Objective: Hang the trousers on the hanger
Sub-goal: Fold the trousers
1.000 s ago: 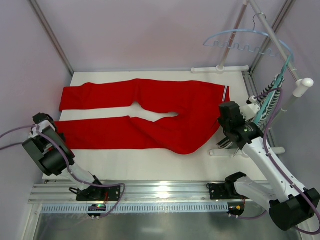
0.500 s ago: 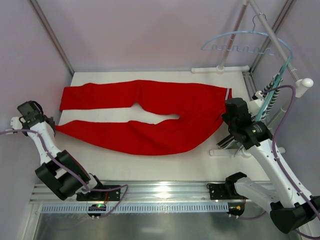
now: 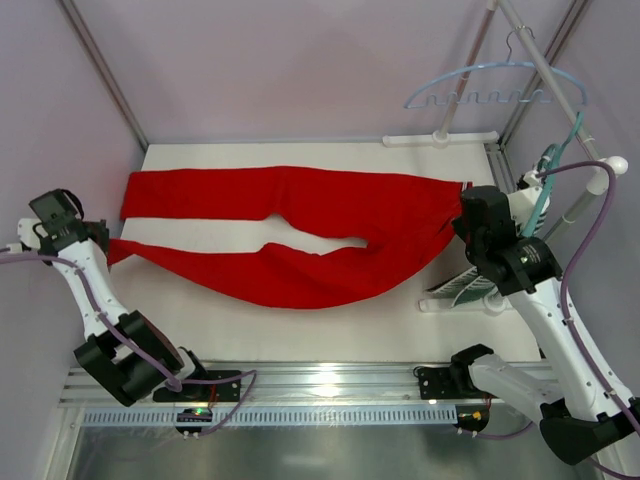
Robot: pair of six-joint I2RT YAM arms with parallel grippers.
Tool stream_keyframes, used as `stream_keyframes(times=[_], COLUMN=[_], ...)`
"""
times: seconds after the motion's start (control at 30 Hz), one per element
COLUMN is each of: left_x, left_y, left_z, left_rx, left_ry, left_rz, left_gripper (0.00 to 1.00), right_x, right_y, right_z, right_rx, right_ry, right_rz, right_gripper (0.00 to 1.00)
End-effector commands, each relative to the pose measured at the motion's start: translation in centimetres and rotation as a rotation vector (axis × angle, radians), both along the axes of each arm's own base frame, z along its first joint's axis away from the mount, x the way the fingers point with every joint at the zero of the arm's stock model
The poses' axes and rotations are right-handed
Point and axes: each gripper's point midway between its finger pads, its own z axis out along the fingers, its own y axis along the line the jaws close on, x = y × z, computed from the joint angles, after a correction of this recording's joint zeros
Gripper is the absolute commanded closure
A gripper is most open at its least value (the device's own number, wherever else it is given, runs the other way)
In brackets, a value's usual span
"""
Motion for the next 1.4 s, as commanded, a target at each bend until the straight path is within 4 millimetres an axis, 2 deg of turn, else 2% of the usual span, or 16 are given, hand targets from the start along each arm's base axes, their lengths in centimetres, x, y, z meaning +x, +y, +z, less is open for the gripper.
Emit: stream_keyframes(times=[0.0, 0.03, 0.17, 0.33, 0.53, 0.63, 0.7, 0.8, 0.83, 0.9, 0.93, 1.0, 1.03, 1.07, 1.17, 1.37], left_x=[1.4, 1.8, 2.9, 4.0, 6.6, 7.9, 8.3, 9.6, 10.4, 11.7, 12.4, 14.0, 15.0, 15.6, 17.0, 18.6], left_y=[0.6, 0.8, 1.0, 1.3, 1.6, 1.8, 2.2, 2.2, 2.3, 2.1, 2.4, 2.3, 2.4, 2.5, 2.7, 2.6], left_z=[6.9, 7.9, 9.8, 10.9, 11.2, 10.5, 8.8, 8.5, 7.4, 7.3, 6.2, 6.2, 4.8, 5.6, 5.3, 4.7], left_rx=[0.089, 0.092, 0.082, 0.088, 0.096, 0.113, 0.106, 0.129, 0.117, 0.121, 0.117, 0.116, 0.097, 0.105, 0.112, 0.137], left_ry=[-0.157, -0.182, -0.223, -0.235, -0.247, -0.202, -0.128, -0.096, -0.073, -0.072, -0.045, -0.045, -0.018, -0.027, -0.019, -0.03], left_rz=[0.007, 0.019, 0.016, 0.012, 0.006, 0.008, 0.024, 0.023, 0.023, 0.011, 0.015, -0.004, -0.019, -0.022, -0.037, -0.062], left_gripper=[1.0, 1.0, 1.0, 1.0, 1.0, 1.0, 1.0, 1.0, 1.0, 1.0, 1.0, 1.0, 1.0, 1.0, 1.0, 1.0], right_x=[0.5, 0.4, 0.4, 0.7, 3.1, 4.6, 5.4, 6.3, 6.5, 7.0, 7.7, 8.3, 8.8, 8.9, 9.1, 10.2], right_y=[-1.4, -1.4, -1.9, -2.5, -2.2, -2.2, -2.3, -2.5, -2.5, -2.6, -2.5, -2.7, -2.9, -3.2, -4.2, -3.7], right_z=[4.7, 4.7, 5.8, 7.5, 8.1, 7.8, 7.5, 7.2, 7.2, 7.4, 6.8, 6.6, 6.1, 6.3, 5.7, 6.0], right_rx=[-0.045, -0.05, -0.069, -0.102, -0.183, -0.22, -0.238, -0.247, -0.242, -0.241, -0.249, -0.251, -0.26, -0.251, -0.259, -0.237], right_ry=[-0.103, -0.092, -0.104, -0.123, -0.094, -0.061, -0.048, -0.043, -0.043, -0.046, -0.03, -0.021, -0.007, -0.015, 0.004, -0.006], right_rz=[-0.057, -0.057, -0.078, -0.106, -0.106, -0.134, -0.163, -0.207, -0.224, -0.245, -0.257, -0.279, -0.299, -0.326, -0.377, -0.349], right_gripper=[0.96, 0.96, 0.96, 0.96, 0.96, 0.96, 0.96, 0.96, 0.96, 0.96, 0.96, 0.96, 0.96, 0.96, 0.96, 0.96])
